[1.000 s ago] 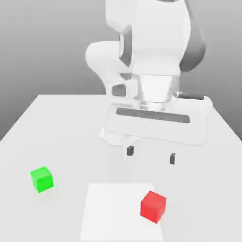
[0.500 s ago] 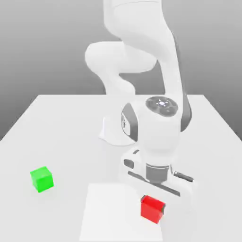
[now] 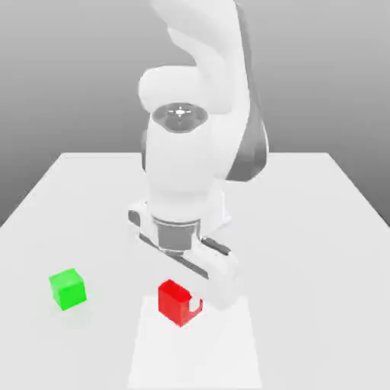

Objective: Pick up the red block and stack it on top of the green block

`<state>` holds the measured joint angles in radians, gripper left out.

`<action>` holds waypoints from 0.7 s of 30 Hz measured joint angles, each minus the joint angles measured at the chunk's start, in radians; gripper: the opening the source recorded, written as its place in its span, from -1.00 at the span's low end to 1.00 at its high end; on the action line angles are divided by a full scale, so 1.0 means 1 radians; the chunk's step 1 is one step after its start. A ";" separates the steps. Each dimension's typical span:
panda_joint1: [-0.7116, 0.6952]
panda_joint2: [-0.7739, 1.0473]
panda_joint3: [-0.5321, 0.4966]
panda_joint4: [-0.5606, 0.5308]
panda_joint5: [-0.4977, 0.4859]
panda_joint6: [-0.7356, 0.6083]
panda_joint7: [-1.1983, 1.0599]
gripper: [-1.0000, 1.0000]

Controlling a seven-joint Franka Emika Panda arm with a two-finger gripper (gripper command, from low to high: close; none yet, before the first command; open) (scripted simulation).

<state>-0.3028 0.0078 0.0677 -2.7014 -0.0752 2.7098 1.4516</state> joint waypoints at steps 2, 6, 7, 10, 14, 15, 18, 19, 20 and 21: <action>-0.072 -0.029 -0.042 -0.017 0.003 -0.010 -0.057 -1.00; -0.197 -0.084 -0.124 -0.051 0.021 -0.031 -0.178 -1.00; -0.220 -0.097 -0.147 -0.060 0.027 -0.036 -0.209 -1.00; -0.260 -0.087 -0.197 -0.074 0.051 -0.011 -0.279 -1.00; -0.271 0.040 -0.188 -0.071 0.100 0.111 -0.322 -1.00; -0.275 0.075 -0.182 -0.070 0.113 0.145 -0.332 -1.00; -0.278 0.097 -0.177 -0.069 0.121 0.165 -0.337 1.00; -0.278 0.097 -0.177 -0.069 0.121 0.165 -0.337 1.00; -0.278 0.097 -0.177 -0.069 0.121 0.165 -0.337 1.00; -0.278 0.097 -0.177 -0.069 0.121 0.165 -0.337 1.00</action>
<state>-0.5805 0.1045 -0.1097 -2.7706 0.0456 2.8750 1.1144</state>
